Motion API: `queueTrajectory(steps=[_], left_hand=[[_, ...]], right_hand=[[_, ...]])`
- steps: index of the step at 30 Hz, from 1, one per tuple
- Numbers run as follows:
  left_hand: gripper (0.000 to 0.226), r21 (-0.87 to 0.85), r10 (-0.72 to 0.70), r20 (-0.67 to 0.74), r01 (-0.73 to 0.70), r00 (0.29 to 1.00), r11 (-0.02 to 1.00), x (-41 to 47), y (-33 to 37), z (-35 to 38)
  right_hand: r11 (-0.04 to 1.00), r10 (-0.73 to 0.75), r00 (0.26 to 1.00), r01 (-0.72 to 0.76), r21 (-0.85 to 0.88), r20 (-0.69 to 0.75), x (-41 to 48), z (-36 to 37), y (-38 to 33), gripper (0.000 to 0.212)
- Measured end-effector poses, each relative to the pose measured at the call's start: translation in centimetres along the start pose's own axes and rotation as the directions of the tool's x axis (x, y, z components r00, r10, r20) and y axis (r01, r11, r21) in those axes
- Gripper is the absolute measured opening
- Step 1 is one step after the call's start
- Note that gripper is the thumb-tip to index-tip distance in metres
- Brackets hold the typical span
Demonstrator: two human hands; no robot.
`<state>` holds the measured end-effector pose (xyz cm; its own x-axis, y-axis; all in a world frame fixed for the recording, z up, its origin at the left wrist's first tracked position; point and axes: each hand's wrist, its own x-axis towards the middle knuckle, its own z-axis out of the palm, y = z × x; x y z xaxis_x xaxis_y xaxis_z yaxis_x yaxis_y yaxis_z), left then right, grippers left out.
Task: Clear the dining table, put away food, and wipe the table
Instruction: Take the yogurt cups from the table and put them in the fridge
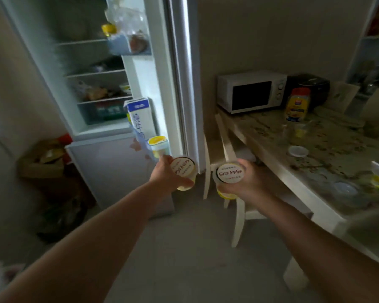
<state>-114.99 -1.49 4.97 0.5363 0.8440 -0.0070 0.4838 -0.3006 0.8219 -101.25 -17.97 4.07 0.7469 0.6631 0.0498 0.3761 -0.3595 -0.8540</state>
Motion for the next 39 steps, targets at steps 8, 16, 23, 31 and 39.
queueTrajectory(steps=[8, 16, 23, 31, 39], left_hand=[[0.083, -0.02, -0.047, -0.222, 0.044, 0.974, 0.999, 3.5, -3.5, -10.0], [0.088, -0.014, -0.115, -0.296, 0.117, 0.948, 0.993, 11.0, -6.2, -16.3], [0.092, -0.061, -0.134, -0.3, 0.121, 0.944, 0.991, 17.3, -7.7, -19.3], [0.087, -0.062, -0.08, -0.17, 0.071, 0.982, 0.996, 23.2, -9.5, -20.5], [0.087, -0.055, 0.078, 0.036, -0.076, 0.996, 0.996, 29.1, -11.0, -22.8]], right_hand=[[0.981, -0.159, 0.983, 0.168, -0.095, 0.095, 3.1, 7.7, -6.8, 0.1], [0.956, -0.278, 0.952, 0.287, -0.062, 0.131, 10.5, 15.9, -14.0, 0.088], [0.966, -0.252, 0.966, 0.255, -0.039, 0.057, 18.1, 20.9, -18.3, 0.069], [0.976, -0.174, 0.983, 0.165, -0.142, -0.051, 22.3, 24.7, -18.6, 0.076], [0.977, -0.081, 0.959, 0.023, -0.212, -0.271, 24.2, 28.3, -20.0, 0.084]])
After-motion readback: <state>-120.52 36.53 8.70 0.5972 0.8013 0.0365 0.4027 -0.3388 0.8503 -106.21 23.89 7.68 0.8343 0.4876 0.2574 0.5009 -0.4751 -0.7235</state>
